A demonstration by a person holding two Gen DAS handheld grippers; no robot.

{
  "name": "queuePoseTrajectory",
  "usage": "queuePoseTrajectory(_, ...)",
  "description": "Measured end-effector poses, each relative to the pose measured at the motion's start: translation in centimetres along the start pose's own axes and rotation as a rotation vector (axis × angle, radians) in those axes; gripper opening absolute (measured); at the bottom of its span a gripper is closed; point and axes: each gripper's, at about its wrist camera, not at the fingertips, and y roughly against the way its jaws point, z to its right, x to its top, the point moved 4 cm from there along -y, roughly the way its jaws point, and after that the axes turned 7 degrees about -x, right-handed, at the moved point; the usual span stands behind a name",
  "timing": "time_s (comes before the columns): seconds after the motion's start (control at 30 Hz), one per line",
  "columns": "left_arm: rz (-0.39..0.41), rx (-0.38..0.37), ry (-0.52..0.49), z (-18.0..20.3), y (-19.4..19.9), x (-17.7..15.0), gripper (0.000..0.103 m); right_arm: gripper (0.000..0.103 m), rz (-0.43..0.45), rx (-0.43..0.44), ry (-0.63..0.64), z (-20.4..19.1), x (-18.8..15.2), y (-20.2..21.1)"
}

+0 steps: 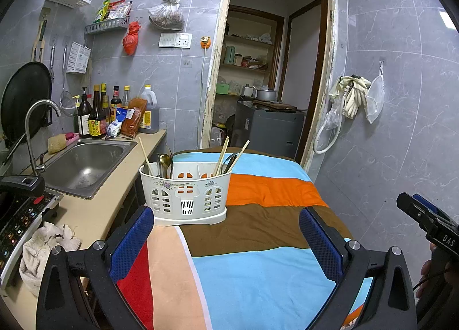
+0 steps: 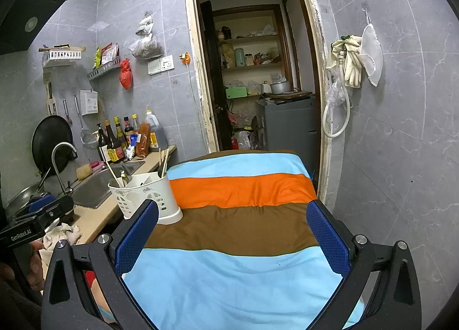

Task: Organize utensils

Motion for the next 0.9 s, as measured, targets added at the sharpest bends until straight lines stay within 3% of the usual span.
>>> queuePoseTrajectory(0.9,-0.002,0.001,-0.002,0.0,-0.04,0.06,0.102,0.101,-0.001,-0.001,-0.001,-0.18,-0.12,0.05)
